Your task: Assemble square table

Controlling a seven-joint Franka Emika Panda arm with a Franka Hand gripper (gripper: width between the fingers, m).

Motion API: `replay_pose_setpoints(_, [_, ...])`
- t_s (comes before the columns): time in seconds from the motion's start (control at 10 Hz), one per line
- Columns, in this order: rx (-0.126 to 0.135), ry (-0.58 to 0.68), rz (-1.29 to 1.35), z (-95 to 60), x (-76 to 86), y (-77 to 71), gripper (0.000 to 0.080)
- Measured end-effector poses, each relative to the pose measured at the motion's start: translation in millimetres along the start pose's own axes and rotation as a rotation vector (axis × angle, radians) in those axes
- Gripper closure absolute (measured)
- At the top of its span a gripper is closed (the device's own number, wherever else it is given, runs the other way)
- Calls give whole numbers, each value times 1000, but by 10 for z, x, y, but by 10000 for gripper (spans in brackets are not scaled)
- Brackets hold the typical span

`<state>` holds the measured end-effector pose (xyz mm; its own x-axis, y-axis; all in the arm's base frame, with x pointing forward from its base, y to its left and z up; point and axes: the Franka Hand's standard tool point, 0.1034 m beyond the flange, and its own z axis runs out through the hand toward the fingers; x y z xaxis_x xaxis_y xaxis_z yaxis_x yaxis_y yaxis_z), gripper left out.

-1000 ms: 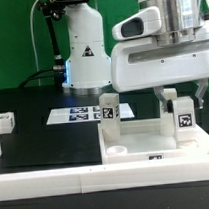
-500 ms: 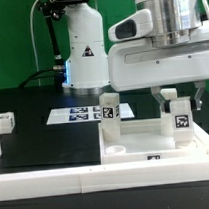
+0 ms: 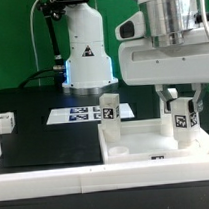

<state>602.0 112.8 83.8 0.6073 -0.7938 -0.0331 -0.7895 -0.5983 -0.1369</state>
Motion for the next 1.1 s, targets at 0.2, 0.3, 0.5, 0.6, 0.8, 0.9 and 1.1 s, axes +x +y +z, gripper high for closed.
replay_pose_setpoints(0.2, [0,0,159,4,-1,0,509])
replay_pose_setpoints(0.3, [0,0,277,6,-4,-4,509])
replay_pose_setpoints(0.5, [3,2,441,13,3,-48,508])
replay_pose_setpoints(0.6, [6,4,499,13,4,-54,508])
replay_pose_setpoints(0.8, [9,-1,561,12,6,-53,508])
replay_pose_setpoints(0.9, [9,-1,555,12,7,-53,508])
replay_pose_setpoints(1.1, [7,-2,494,12,14,-46,402])
